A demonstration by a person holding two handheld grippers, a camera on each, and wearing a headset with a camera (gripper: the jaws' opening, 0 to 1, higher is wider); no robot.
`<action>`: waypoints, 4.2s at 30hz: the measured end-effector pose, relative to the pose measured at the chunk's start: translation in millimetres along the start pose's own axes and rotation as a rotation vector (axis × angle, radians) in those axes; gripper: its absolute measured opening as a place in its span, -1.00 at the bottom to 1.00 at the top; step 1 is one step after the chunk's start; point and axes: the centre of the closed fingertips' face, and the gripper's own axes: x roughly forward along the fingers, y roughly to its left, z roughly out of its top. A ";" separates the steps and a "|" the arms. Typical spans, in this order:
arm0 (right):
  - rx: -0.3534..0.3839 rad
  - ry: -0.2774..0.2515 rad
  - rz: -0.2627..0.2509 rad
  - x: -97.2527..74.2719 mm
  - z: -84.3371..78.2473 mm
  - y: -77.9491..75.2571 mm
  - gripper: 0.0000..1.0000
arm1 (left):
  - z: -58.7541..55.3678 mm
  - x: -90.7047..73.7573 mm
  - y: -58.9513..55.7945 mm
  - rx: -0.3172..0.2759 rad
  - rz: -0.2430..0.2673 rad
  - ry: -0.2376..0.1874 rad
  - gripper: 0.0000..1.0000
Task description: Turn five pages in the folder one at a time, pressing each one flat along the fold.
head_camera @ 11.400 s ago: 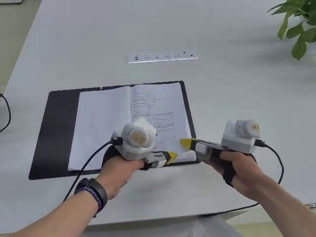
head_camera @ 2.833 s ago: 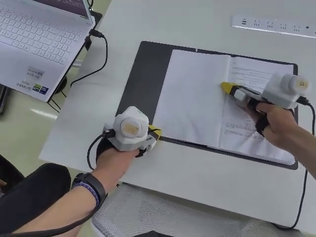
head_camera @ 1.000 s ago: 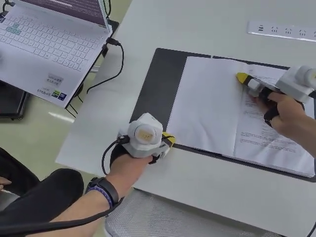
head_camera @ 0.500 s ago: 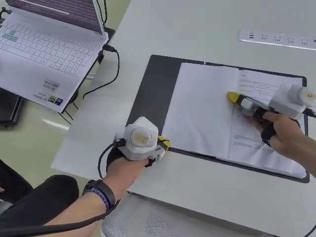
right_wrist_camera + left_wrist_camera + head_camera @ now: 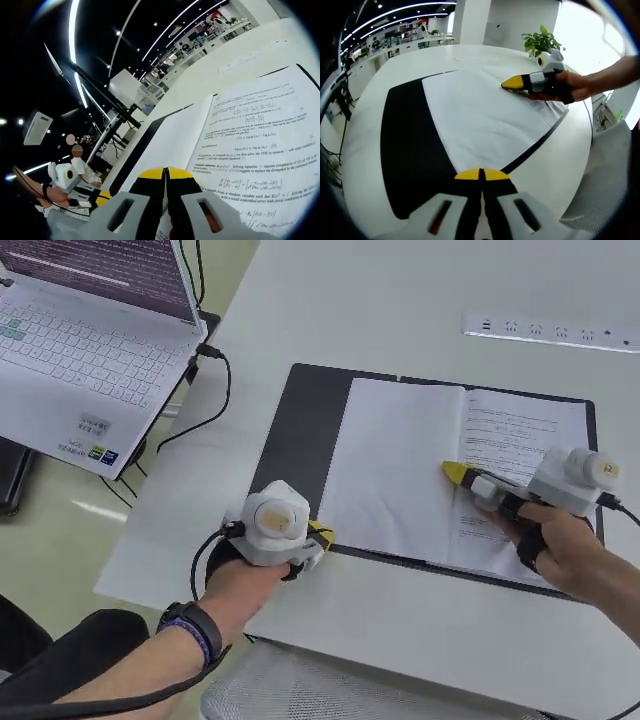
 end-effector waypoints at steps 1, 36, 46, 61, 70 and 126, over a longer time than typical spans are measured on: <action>0.002 0.000 0.000 -1.3 -1.9 1.7 -1.00 | -0.2 0.0 0.0 0.001 0.003 0.000 -1.00; 0.022 0.095 0.062 -44.3 -73.9 41.2 -1.00 | -1.3 -1.3 2.1 -0.014 -0.003 -0.011 -1.00; 0.046 0.101 0.042 -54.2 -89.8 40.9 -1.00 | -0.8 -1.9 2.2 -0.021 -0.003 -0.026 -1.00; 0.002 0.155 0.034 -61.7 -115.6 52.4 -1.00 | -0.5 -2.1 1.8 -0.054 -0.006 -0.011 -1.00; 0.006 0.117 0.017 -72.6 -101.6 53.8 -1.00 | 1.1 -13.8 -6.0 -0.071 -0.002 -0.017 -1.00; -0.327 -0.051 -0.288 -226.7 -9.7 42.5 0.16 | 106.3 -122.4 -32.4 0.066 0.077 -0.293 -0.01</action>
